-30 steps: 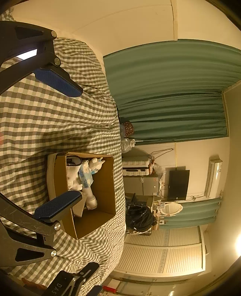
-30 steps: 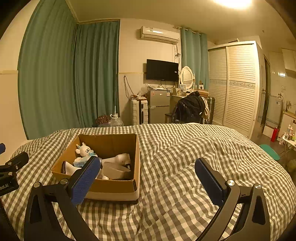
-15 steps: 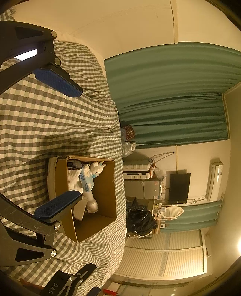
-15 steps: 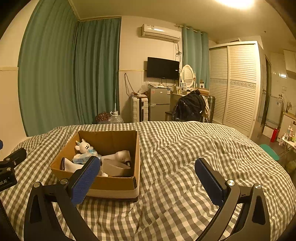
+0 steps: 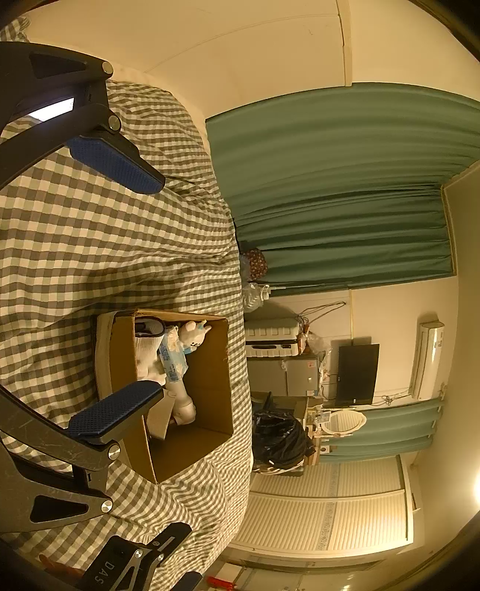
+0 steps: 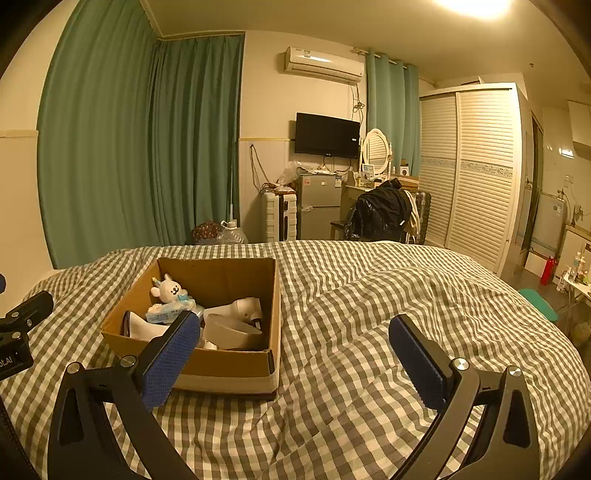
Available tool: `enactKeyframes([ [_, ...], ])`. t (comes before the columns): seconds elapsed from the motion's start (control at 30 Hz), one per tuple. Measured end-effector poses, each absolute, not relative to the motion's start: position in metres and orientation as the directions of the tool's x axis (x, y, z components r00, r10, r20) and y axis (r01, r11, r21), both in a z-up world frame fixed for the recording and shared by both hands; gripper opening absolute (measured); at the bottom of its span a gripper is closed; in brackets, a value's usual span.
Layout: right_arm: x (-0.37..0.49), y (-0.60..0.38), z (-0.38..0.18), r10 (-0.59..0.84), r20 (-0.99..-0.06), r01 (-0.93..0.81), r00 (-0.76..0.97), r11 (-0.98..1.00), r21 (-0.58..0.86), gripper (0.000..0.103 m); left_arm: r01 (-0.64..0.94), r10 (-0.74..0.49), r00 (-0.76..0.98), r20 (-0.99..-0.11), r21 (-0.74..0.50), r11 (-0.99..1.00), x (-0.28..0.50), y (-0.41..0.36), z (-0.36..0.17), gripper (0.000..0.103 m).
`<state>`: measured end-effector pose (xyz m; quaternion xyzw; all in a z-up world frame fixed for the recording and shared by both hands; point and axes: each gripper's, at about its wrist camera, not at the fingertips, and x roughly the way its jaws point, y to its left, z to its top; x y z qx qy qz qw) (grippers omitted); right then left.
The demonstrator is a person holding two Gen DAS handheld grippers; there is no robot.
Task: Organize objects
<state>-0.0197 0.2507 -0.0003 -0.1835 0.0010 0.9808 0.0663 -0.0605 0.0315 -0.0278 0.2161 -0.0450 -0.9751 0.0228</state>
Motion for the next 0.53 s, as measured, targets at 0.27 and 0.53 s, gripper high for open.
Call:
enactKeyframes([
  [0.27, -0.0209, 0.2499, -0.0021, 0.128, -0.367, -0.127, -0.921, -0.992, -0.028, 0.103, 0.025, -0.064, -0.905, -0.421, 0.098, -0.995, -0.0602, 0.0321, -0.0280, 0.103],
  [0.53, -0.0222, 0.2491, -0.0040, 0.127, -0.371, -0.125, -0.920, -0.992, -0.031, 0.103, 0.013, -0.055, -0.906, -0.420, 0.104, -0.995, -0.0597, 0.0332, -0.0294, 0.103],
])
